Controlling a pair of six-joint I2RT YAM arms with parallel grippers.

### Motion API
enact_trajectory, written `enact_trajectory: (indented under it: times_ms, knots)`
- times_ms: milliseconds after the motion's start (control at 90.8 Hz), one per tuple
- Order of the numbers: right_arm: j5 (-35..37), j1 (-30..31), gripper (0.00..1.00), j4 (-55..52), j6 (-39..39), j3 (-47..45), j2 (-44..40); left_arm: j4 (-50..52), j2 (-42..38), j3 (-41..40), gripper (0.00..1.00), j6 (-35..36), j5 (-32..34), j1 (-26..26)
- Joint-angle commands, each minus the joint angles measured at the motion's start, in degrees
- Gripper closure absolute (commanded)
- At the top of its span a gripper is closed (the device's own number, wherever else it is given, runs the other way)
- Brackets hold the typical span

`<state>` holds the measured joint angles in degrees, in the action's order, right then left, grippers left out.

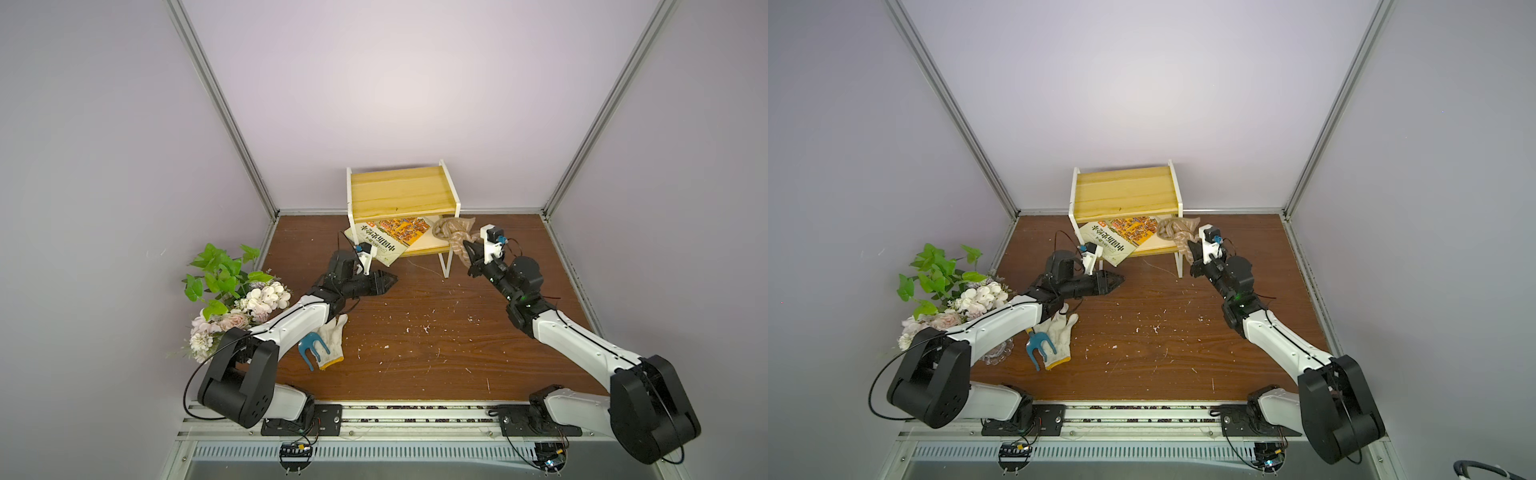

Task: Wipe the bookshelf clean with a cloth
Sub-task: Adjust the distractor on the shelf.

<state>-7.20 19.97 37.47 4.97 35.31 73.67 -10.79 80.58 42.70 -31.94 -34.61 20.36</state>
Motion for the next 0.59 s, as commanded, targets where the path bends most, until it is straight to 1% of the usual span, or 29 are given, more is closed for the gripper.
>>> enact_trajectory:
  times_ms: [0,77,132,198,253,330,396,462,528,583]
  knots:
    - [-0.56,-0.05,1.0,-5.59,-1.86,2.04,-0.62,-3.01,-2.03,-1.44,0.34,-0.33,-2.21,0.17]
    - [-1.65,-0.72,1.0,-8.37,-3.24,5.19,-3.03,-5.87,-5.28,-4.1,0.28,-0.06,-3.24,0.29]
    - [-1.86,-2.54,1.0,-7.32,-1.58,7.21,-4.37,-6.78,-8.64,-5.95,0.25,-0.34,-1.48,0.29]
    - [-2.44,-6.05,1.0,-6.8,4.23,10.68,-3.77,-6.6,-12.76,-7.49,0.23,-1.04,4.59,0.29]
    - [-5.71,-9.09,1.0,-6.57,10.36,13.7,-1.66,-6.42,-15.99,-8.39,0.2,-1.72,10.46,0.29]
    - [-10.31,-11.48,1.0,-3.2,18.13,16.68,2.76,-7.99,-19.97,-9.65,0.19,-2.48,15.82,0.22]
    - [-15.0,-11.94,1.0,-1.13,23.2,20.21,6.67,-8.61,-22.87,-10.22,0.18,-3.31,21.93,0.21]
    - [-20.32,-12.04,1.0,0.31,26.76,24.29,11.31,-10.1,-24.8,-10.39,0.18,-2.53,27.05,0.21]
    - [-30.19,-11.99,1.0,6.62,31.5,26.04,14.14,-9.8,-25.52,-9.32,0.18,-0.76,31.8,0.12]
    - [-38.05,-12.03,1.0,12.69,35.45,25.09,15.37,-8.66,-25.39,-7.82,0.18,1.32,35.44,0.07]
